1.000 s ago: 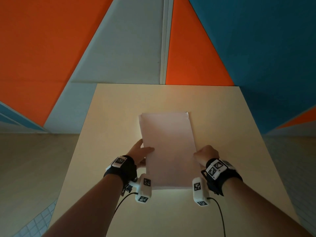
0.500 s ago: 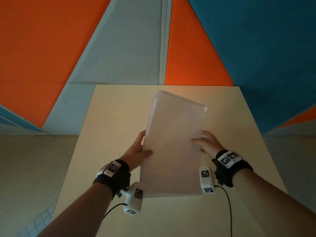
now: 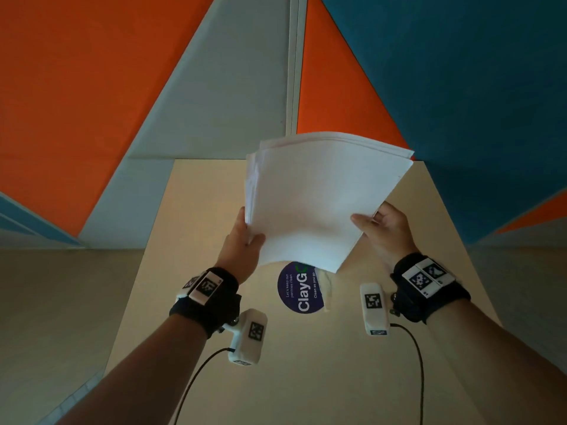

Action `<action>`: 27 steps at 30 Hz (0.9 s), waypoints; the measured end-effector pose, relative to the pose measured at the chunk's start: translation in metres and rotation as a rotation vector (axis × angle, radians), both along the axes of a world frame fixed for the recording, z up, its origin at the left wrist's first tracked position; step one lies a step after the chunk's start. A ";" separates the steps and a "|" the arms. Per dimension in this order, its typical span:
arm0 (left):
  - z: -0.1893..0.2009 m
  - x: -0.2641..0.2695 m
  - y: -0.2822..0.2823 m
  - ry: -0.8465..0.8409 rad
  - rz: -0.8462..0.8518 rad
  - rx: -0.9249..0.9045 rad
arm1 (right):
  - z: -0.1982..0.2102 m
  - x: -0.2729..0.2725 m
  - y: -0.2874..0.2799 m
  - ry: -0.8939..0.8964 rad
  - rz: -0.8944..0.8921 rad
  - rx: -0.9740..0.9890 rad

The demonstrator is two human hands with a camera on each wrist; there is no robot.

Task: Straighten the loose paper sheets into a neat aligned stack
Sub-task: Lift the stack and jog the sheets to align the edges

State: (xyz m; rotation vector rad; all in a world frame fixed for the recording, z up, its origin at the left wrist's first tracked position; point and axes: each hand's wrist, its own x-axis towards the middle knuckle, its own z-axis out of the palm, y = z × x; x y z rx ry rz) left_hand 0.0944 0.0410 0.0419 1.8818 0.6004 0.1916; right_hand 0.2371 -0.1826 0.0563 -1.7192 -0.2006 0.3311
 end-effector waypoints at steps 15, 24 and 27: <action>0.021 0.002 -0.015 -0.180 0.189 -0.217 | 0.001 -0.013 0.001 -0.005 0.033 -0.082; 0.047 0.002 -0.023 -0.348 0.177 -0.293 | 0.006 -0.016 0.003 0.037 0.062 -0.077; 0.073 0.007 -0.023 -0.462 0.227 -0.328 | 0.018 -0.022 0.003 0.045 0.064 -0.111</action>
